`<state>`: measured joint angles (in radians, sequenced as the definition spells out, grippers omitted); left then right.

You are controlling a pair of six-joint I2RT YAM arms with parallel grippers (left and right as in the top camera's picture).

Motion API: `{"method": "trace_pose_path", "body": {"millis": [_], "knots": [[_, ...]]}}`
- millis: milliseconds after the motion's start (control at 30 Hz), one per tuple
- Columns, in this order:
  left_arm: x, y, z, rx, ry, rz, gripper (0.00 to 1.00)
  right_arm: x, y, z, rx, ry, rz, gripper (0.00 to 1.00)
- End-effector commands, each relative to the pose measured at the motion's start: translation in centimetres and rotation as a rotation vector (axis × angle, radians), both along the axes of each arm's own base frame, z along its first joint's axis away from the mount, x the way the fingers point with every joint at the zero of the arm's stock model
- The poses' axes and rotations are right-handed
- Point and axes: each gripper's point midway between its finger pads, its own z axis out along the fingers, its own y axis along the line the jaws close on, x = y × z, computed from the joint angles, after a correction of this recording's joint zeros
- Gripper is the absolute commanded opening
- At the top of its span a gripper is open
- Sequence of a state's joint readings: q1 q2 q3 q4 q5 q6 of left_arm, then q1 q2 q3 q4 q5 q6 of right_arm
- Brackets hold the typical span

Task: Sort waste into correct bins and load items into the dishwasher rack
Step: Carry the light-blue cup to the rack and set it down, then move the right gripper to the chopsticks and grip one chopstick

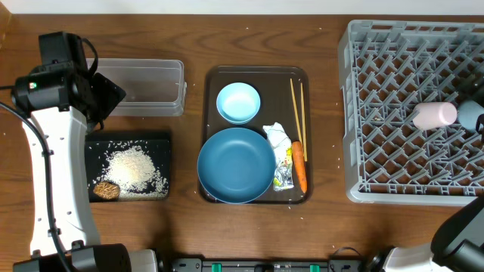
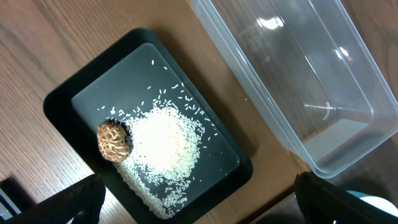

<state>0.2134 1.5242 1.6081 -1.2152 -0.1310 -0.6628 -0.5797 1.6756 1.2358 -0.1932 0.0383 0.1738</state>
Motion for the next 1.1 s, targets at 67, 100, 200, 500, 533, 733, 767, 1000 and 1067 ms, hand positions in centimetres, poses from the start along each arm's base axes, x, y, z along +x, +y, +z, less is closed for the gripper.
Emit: {"method": "trace_pose_path", "body": {"millis": [67,100,200,500,533,733,767,1000,1067], "knots": [[-0.1,0.2,0.9,0.008,-0.026,0.02,0.98,0.4,0.3,0.2,0.007,-0.011,0.022,0.89],[-0.1,0.2,0.9,0.008,-0.026,0.02,0.98,0.6,0.6,0.5,0.011,-0.02,0.035,0.89],[-0.1,0.2,0.9,0.008,-0.026,0.02,0.98,1.2,2.7,2.3,0.045,-0.08,0.129,0.91],[-0.1,0.2,0.9,0.008,-0.026,0.02,0.98,3.7,17.9,11.9,0.154,-0.354,0.658,0.99],[-0.1,0.2,0.9,0.008,-0.026,0.02,0.98,3.9,20.2,12.2,0.16,-0.352,0.705,0.99],[-0.1,0.2,0.9,0.008,-0.026,0.02,0.98,3.2,32.4,9.8,0.222,-0.231,0.982,0.99],[-0.1,0.2,0.9,0.008,-0.026,0.02,0.98,3.1,33.7,9.6,0.227,-0.22,1.007,0.99],[-0.1,0.2,0.9,0.008,-0.026,0.02,0.98,2.8,40.7,4.2,0.167,-0.032,1.041,0.97],[-0.1,0.2,0.9,0.008,-0.026,0.02,0.98,2.5,41.3,1.8,0.113,0.061,0.99,0.97]]}}
